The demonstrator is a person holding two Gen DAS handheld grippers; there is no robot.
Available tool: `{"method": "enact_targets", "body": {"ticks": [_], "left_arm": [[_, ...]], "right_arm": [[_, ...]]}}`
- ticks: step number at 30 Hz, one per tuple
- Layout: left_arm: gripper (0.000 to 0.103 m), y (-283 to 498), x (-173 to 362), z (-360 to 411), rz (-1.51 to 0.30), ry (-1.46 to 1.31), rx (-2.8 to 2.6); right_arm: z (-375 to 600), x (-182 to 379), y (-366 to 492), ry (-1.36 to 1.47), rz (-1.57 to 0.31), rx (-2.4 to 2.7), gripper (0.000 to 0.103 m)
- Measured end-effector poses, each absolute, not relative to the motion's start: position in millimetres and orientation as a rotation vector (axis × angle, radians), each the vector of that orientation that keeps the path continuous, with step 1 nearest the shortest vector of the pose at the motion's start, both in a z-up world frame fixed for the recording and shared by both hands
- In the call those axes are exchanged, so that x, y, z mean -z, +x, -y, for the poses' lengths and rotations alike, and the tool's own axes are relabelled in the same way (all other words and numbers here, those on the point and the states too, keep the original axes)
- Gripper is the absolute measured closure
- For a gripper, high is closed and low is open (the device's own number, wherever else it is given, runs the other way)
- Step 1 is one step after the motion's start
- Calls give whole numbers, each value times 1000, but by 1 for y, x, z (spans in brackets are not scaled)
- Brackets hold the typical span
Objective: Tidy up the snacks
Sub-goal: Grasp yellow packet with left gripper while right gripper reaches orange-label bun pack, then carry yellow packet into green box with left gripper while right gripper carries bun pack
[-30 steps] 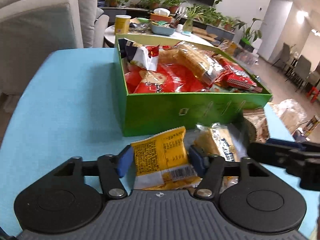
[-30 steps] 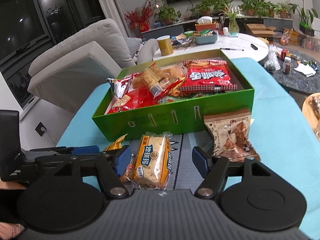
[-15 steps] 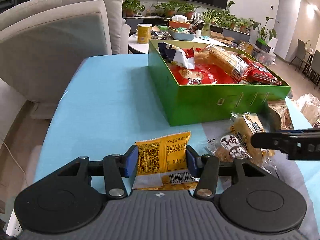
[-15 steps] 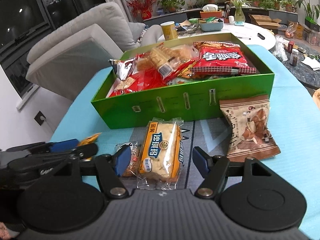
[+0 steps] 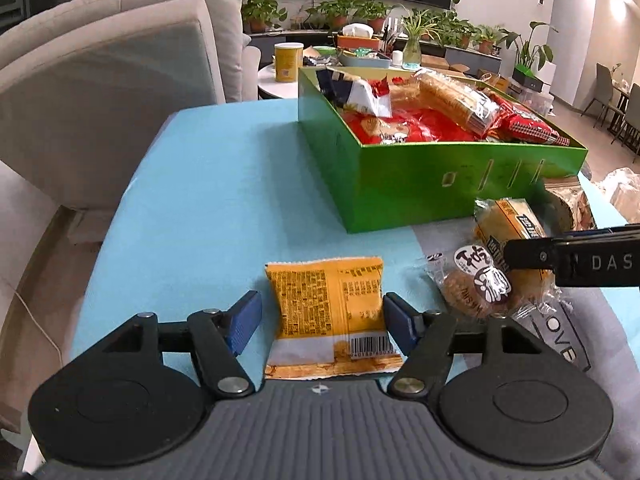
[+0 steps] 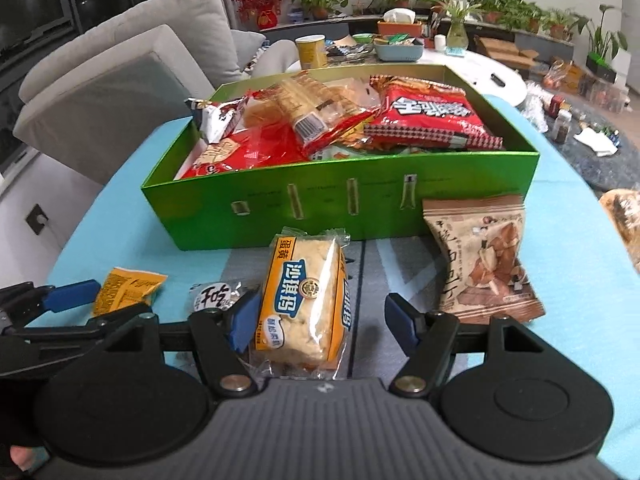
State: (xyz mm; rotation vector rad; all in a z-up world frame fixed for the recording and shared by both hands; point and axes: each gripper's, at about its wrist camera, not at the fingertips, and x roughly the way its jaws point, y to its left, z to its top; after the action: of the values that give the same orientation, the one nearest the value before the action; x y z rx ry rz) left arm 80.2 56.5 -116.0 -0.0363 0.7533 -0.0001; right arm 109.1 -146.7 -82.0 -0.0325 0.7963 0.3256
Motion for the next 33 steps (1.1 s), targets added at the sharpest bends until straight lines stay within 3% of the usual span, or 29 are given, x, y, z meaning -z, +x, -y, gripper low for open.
{"method": "enact_targets", "body": {"ticks": [3, 4, 10, 33], "left_arm": [[41, 81, 117, -55, -743, -22, -2], [47, 81, 117, -54, -739, -19, -1], [55, 79, 117, -54, -724, 8, 20], [56, 56, 36, -28, -527, 35, 112]], "right_arm": [[142, 84, 111, -43, -806, -332, 27], [141, 85, 113, -45, -812, -333, 27], [140, 92, 117, -48, -820, -323, 27], [165, 12, 79, 44, -610, -408, 28]]}}
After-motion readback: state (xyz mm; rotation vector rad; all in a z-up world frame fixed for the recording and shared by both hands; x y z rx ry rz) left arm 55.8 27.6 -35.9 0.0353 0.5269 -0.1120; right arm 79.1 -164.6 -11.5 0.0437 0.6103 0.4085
